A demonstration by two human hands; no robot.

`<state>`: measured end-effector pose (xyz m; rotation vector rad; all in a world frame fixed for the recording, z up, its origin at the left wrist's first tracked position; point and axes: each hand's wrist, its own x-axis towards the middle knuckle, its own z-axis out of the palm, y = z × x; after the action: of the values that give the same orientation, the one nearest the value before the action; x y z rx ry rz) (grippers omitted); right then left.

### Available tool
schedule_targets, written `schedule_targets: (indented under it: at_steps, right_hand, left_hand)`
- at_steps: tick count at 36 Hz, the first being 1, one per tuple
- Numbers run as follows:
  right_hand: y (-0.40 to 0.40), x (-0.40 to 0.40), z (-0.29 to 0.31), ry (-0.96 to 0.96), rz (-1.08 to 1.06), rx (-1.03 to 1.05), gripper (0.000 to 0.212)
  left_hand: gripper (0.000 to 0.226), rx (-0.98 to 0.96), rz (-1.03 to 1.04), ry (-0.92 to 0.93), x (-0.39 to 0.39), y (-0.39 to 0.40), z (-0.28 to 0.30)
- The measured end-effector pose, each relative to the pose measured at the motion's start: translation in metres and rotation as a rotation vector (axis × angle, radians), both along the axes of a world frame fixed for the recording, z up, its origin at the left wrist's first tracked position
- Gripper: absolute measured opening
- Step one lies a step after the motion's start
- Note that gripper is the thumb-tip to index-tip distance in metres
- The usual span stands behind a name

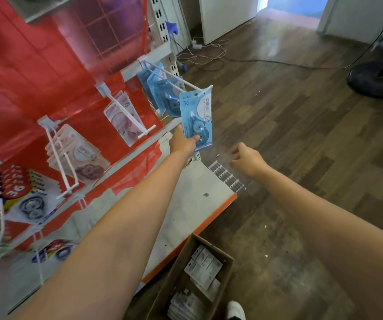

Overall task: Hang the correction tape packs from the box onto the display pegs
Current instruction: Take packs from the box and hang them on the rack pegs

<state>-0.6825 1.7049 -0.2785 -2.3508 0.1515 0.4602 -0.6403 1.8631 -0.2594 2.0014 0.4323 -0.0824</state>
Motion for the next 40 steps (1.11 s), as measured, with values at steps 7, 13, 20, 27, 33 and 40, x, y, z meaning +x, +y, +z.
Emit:
schedule_targets:
  at_steps: [7,13,20,27,33,40]
  right_hand:
    - [0.003,0.018,-0.001,-0.058,0.029,0.001,0.038]
    - [0.004,0.039,-0.007,-0.108,0.078,-0.064,0.038]
    - [0.021,0.064,-0.037,-0.198,0.246,-0.186,0.035]
    - [0.044,0.075,-0.07,-0.241,0.287,-0.236,0.035]
    - [0.052,0.075,-0.088,-0.232,0.233,-0.214,0.036]
    - [0.059,0.058,-0.11,-0.178,0.213,-0.229,0.035]
  left_hand:
    - [0.045,0.029,0.054,-0.002,0.004,-0.003,-0.01]
    - [0.038,0.166,0.124,0.0,0.025,0.008,-0.026]
    - [0.042,0.252,0.165,-0.069,0.071,0.035,-0.05]
    - [0.047,0.323,0.241,-0.057,0.109,0.068,-0.06]
    - [0.051,0.449,0.17,0.001,0.103,0.077,-0.074]
    - [0.033,0.79,-0.31,0.01,0.045,0.086,-0.121]
